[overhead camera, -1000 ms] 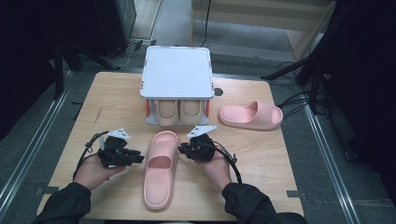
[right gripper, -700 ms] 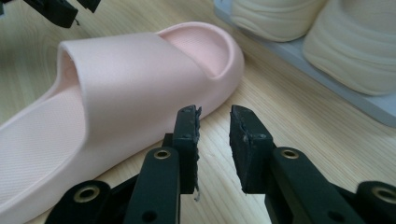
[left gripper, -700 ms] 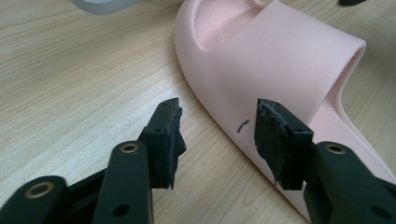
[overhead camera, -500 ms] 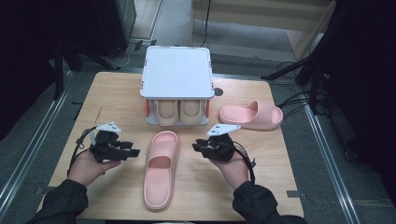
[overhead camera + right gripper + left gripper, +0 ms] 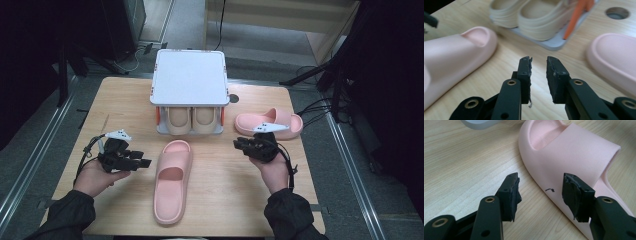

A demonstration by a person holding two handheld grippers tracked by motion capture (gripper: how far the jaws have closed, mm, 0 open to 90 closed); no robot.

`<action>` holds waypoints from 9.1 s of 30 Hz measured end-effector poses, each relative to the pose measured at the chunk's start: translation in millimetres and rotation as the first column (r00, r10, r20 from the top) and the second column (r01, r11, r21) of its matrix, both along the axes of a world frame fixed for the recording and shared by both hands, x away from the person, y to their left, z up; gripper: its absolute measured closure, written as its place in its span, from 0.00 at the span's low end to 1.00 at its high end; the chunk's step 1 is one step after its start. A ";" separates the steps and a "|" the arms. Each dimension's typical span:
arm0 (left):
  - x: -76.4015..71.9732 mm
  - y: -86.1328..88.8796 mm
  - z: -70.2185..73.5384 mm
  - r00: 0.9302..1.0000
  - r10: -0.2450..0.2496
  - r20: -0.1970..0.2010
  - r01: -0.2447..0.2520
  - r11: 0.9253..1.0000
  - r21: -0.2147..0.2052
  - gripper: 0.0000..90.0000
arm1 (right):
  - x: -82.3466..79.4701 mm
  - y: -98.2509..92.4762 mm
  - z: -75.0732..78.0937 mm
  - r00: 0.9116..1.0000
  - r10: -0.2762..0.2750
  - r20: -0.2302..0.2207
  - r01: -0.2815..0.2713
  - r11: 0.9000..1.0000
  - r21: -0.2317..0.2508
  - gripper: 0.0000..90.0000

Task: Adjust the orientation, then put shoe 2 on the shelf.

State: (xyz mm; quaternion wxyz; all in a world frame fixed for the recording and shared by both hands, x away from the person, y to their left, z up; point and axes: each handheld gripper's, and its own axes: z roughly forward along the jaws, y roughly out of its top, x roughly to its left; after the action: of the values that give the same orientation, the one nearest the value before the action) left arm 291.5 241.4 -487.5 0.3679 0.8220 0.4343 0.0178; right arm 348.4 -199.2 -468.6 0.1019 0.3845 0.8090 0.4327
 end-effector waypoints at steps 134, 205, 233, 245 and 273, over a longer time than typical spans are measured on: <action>11.4 2.4 7.5 0.999 -0.016 0.033 0.016 1.000 -0.019 0.73 | 15.8 -96.3 2.0 0.887 -0.462 -0.021 0.457 0.882 -0.113 0.94; -2.8 -18.5 -19.6 0.991 -0.135 -0.013 0.135 0.989 0.056 0.83 | -36.3 0.1 -21.4 0.993 -0.097 -0.070 0.086 0.986 -0.141 0.89; -7.4 -40.0 -17.5 0.982 -0.188 -0.013 0.189 0.981 0.049 0.82 | -34.4 32.1 -36.5 0.994 -0.020 -0.107 0.003 0.988 -0.155 0.85; -7.2 -31.7 3.8 0.991 -0.131 0.031 0.133 0.990 -0.037 0.74 | -60.1 20.9 -0.9 1.000 0.005 -0.006 -0.005 1.000 0.021 0.79; -2.1 -10.4 14.8 0.996 -0.067 0.051 0.070 0.996 -0.057 0.64 | -117.3 86.0 -14.7 0.997 0.076 0.020 -0.077 0.997 0.029 0.46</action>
State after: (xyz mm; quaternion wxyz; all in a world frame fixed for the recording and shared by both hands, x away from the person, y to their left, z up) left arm 289.5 231.0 -472.7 0.4029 0.8245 0.3971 0.0127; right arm 231.1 -113.2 -483.3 0.0869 0.3507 0.8157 0.4519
